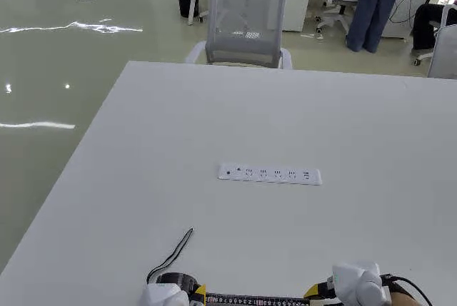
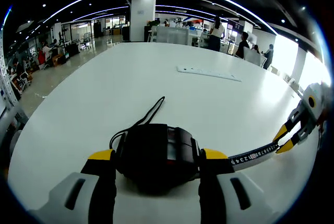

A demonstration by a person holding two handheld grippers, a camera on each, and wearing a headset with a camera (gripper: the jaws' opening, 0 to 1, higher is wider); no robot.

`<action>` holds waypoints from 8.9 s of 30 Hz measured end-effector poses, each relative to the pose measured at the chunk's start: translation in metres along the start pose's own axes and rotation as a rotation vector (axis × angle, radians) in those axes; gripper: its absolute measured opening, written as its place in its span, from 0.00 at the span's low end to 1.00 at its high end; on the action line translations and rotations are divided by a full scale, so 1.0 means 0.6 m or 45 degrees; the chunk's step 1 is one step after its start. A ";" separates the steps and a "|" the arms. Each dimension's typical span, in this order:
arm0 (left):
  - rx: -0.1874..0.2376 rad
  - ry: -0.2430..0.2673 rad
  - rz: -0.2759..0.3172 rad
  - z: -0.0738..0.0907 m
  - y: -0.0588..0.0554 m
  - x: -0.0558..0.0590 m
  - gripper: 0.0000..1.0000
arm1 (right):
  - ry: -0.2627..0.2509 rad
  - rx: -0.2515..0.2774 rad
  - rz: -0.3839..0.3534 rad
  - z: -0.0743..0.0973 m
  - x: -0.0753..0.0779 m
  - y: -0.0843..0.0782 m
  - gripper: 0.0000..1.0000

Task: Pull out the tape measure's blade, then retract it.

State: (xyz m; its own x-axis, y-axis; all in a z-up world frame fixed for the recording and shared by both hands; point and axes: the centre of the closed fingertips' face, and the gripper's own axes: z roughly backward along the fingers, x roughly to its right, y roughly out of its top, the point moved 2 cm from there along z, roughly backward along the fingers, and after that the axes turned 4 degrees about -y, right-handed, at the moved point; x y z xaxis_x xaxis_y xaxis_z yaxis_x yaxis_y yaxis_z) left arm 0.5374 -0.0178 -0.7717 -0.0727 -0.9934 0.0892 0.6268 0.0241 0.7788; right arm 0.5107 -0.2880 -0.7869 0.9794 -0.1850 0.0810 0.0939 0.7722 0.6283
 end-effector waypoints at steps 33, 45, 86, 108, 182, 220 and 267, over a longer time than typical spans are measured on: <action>0.013 -0.052 0.026 0.004 0.002 -0.006 0.61 | -0.011 0.018 0.028 -0.009 0.001 0.029 0.13; 0.017 -0.058 0.036 0.002 0.001 -0.010 0.61 | -0.005 0.020 0.037 -0.019 0.001 0.036 0.13; 0.028 -0.083 0.077 0.002 0.003 -0.017 0.61 | 0.005 0.043 0.068 -0.035 0.006 0.065 0.13; 0.031 -0.093 0.087 0.003 0.003 -0.019 0.61 | 0.008 0.056 0.068 -0.043 0.003 0.083 0.14; 0.029 -0.129 0.108 0.003 0.005 -0.025 0.61 | 0.025 0.081 0.098 -0.068 -0.001 0.117 0.13; 0.027 -0.128 0.095 0.001 0.004 -0.026 0.61 | 0.025 0.082 0.096 -0.071 -0.001 0.123 0.13; 0.034 -0.171 0.140 0.001 0.006 -0.033 0.61 | 0.039 0.115 0.123 -0.101 -0.007 0.160 0.13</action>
State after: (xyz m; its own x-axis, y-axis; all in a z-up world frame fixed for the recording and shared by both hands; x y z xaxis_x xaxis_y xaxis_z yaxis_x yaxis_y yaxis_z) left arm 0.5405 0.0019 -0.7703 -0.1085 -0.9607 0.2556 0.6156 0.1369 0.7760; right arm 0.5267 -0.1763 -0.7741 0.9883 -0.0924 0.1216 -0.0164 0.7274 0.6860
